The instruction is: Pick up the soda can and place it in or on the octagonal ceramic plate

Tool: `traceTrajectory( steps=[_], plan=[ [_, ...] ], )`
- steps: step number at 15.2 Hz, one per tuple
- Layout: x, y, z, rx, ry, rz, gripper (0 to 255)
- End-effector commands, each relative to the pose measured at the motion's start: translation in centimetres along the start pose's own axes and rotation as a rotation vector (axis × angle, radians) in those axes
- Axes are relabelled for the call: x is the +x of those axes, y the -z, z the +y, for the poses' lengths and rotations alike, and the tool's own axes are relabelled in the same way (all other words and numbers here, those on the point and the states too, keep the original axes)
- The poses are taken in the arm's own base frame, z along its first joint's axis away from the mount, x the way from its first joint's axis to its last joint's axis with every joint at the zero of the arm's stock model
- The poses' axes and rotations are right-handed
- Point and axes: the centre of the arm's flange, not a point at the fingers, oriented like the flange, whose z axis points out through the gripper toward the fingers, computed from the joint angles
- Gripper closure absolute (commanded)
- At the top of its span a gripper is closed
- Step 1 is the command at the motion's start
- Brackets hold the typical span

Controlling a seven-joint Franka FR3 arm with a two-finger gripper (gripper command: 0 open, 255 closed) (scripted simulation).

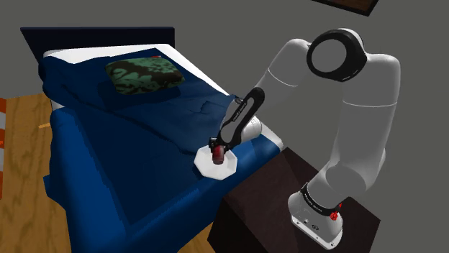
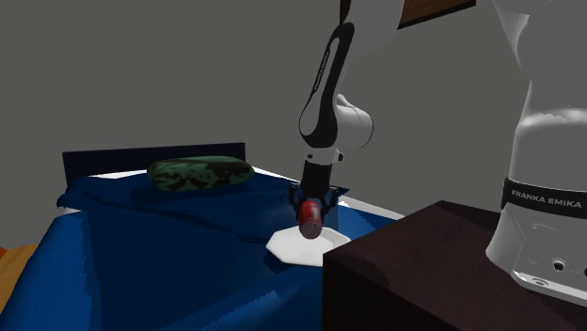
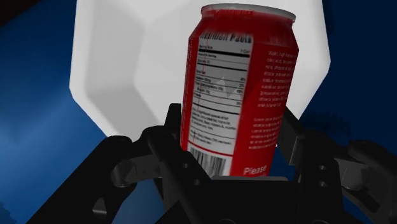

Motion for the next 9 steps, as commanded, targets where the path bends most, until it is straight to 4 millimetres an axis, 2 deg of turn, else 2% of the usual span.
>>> traceTrajectory(
  steps=[1,6,9],
  plan=[
    [0.0,-1.1,0.2,0.0,0.0,0.001,255],
    [-0.1,-3.7,0.5,0.0,0.0,0.001,255],
    [-0.1,-3.9,0.6,0.0,0.0,0.001,255]
  ],
)
